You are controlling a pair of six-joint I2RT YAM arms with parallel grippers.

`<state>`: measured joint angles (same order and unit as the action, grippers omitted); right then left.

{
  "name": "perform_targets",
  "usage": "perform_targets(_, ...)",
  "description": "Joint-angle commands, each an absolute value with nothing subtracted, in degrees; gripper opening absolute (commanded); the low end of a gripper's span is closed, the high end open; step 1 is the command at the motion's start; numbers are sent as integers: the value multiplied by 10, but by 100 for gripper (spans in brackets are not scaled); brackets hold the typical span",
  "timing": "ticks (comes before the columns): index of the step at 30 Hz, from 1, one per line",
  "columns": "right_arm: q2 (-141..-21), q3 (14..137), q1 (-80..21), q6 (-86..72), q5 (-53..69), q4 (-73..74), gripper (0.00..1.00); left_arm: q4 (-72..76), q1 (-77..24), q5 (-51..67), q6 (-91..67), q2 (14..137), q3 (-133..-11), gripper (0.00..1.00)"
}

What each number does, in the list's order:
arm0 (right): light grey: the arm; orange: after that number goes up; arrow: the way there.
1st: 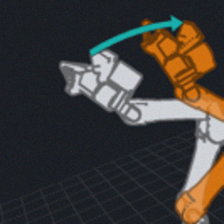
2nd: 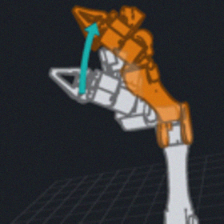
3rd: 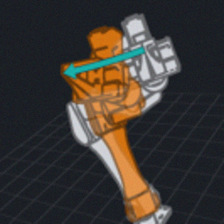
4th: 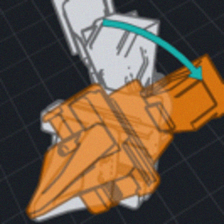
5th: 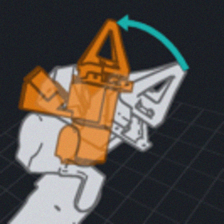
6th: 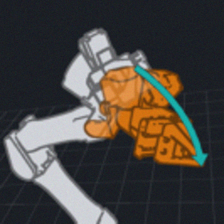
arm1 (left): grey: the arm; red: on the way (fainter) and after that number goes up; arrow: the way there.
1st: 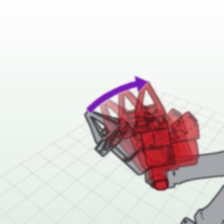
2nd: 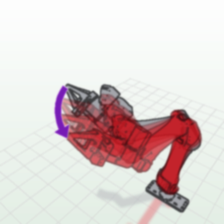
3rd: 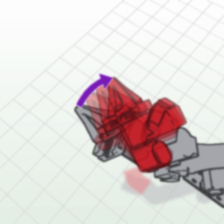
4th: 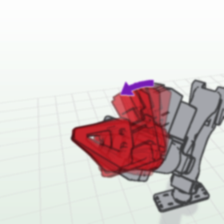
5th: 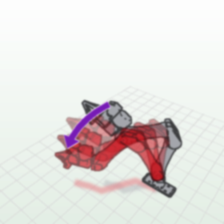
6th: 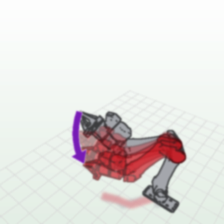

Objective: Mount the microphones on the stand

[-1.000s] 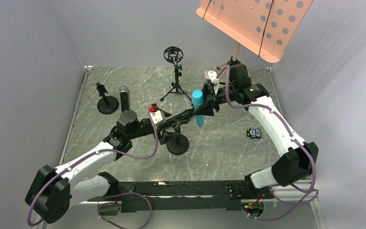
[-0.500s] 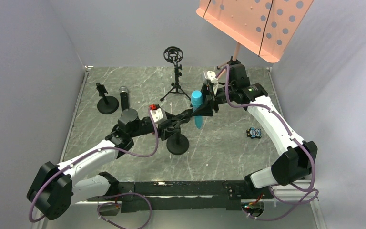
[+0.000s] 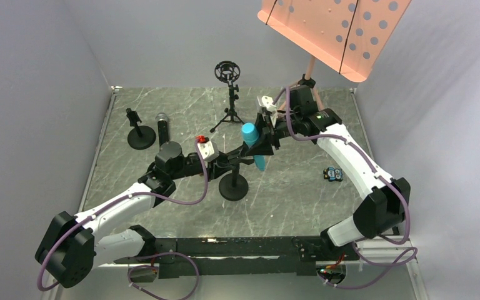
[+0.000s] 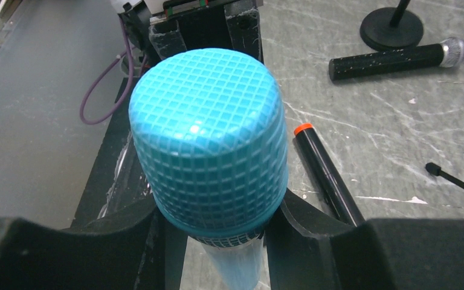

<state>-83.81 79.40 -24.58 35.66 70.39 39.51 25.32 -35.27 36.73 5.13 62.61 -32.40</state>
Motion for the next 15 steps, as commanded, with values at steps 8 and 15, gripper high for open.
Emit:
perform_targets(8,-884,857,-297,413,676,398,11,265,-352,393,46,607,-320,12)
perform_targets(15,-864,775,-307,367,726,303,11,293,-352,395,27,614,-313,12)
